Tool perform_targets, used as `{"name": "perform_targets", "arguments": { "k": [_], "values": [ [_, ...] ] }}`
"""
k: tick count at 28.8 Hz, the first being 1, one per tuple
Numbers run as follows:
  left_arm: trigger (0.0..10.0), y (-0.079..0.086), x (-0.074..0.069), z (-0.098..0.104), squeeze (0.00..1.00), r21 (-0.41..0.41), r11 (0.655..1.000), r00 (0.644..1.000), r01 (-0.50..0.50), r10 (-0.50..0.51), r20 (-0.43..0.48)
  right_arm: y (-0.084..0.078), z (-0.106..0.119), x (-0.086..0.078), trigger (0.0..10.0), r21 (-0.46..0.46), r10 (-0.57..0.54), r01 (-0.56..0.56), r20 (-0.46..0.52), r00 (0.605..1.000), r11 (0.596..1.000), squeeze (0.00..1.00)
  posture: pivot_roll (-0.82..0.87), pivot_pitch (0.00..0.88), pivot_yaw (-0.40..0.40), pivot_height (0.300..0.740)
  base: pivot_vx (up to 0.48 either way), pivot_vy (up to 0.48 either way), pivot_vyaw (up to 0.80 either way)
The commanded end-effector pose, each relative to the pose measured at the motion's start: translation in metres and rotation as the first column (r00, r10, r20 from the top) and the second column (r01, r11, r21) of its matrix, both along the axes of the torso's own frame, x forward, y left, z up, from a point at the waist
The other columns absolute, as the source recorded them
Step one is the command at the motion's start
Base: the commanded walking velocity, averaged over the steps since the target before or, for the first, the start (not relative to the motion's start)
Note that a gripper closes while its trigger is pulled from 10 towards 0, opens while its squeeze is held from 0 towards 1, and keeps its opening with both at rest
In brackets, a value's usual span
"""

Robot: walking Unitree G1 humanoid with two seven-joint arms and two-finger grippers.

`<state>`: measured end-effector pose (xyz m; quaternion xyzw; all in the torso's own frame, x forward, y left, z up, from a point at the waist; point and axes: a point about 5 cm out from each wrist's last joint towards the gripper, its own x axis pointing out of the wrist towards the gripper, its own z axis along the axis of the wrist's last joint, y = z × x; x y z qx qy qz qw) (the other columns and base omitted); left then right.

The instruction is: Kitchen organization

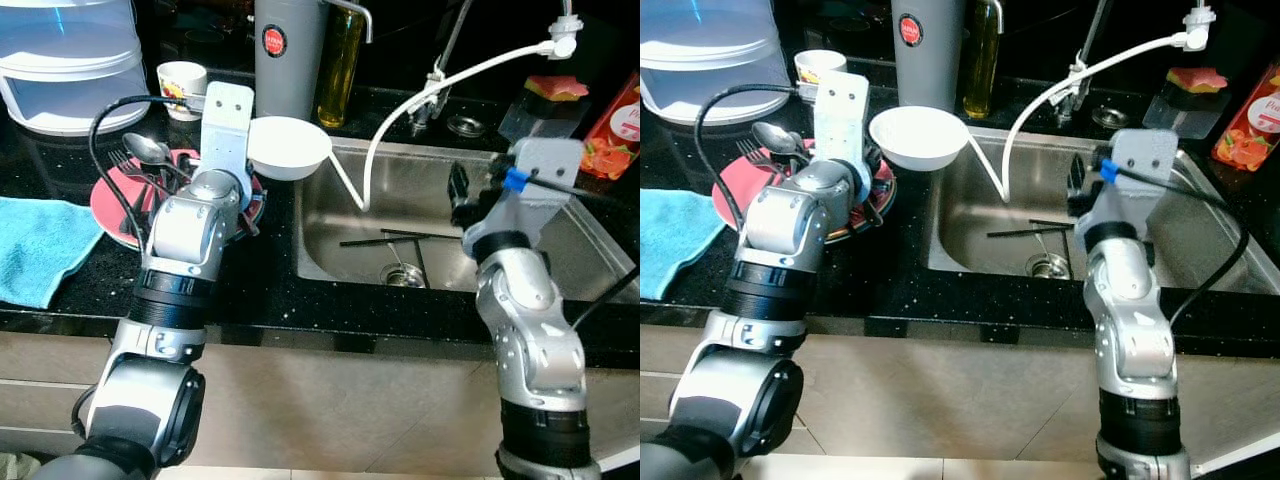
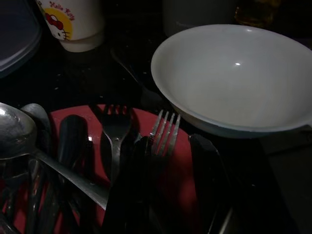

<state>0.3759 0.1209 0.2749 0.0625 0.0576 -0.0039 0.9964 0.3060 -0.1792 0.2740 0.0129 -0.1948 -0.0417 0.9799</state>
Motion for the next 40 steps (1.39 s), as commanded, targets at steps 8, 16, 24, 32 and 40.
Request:
{"name": "perform_targets", "arguments": {
  "k": [8, 16, 24, 32, 40],
  "values": [
    [10.0, 0.009, -0.002, 0.004, 0.00, 0.005, 0.998, 0.998, -0.055, 0.055, 0.017, -0.015, 0.010, -0.002, 10.0, 0.062, -0.070, 0.069, 0.025, 0.997, 0.996, 0.00, 0.15, 0.045, -0.105, 0.740, 0.000, 0.000, 0.00],
    [10.0, 0.015, -0.002, 0.005, 0.00, -0.011, 0.995, 0.995, -0.099, 0.099, 0.018, -0.006, 0.004, -0.002, 10.0, 0.107, -0.073, 0.071, 0.012, 0.997, 0.992, 0.00, 0.16, 0.044, -0.094, 0.740, 0.000, 0.000, 0.00],
    [10.0, 0.013, -0.005, -0.002, 0.00, -0.030, 0.996, 0.996, -0.087, 0.087, 0.007, 0.001, 0.001, -0.002, 10.0, 0.111, -0.051, 0.050, 0.001, 0.999, 0.993, 0.00, 0.14, 0.032, -0.098, 0.740, 0.000, 0.000, 0.00],
    [10.0, 0.015, -0.007, -0.001, 0.00, -0.032, 0.993, 0.994, -0.110, 0.110, 0.006, -0.005, -0.003, -0.001, 10.0, 0.119, -0.067, 0.067, -0.007, 0.998, 0.991, 0.00, 0.18, 0.003, -0.087, 0.740, 0.000, 0.000, 0.00],
    [10.0, 0.018, -0.007, -0.001, 0.00, -0.091, 0.988, 0.992, -0.123, 0.120, -0.032, 0.013, -0.001, 0.009, 10.0, 0.142, -0.010, 0.009, 0.004, 1.000, 0.990, 0.00, 0.20, 0.000, -0.105, 0.740, 0.000, 0.000, 0.00]
  ]
}}
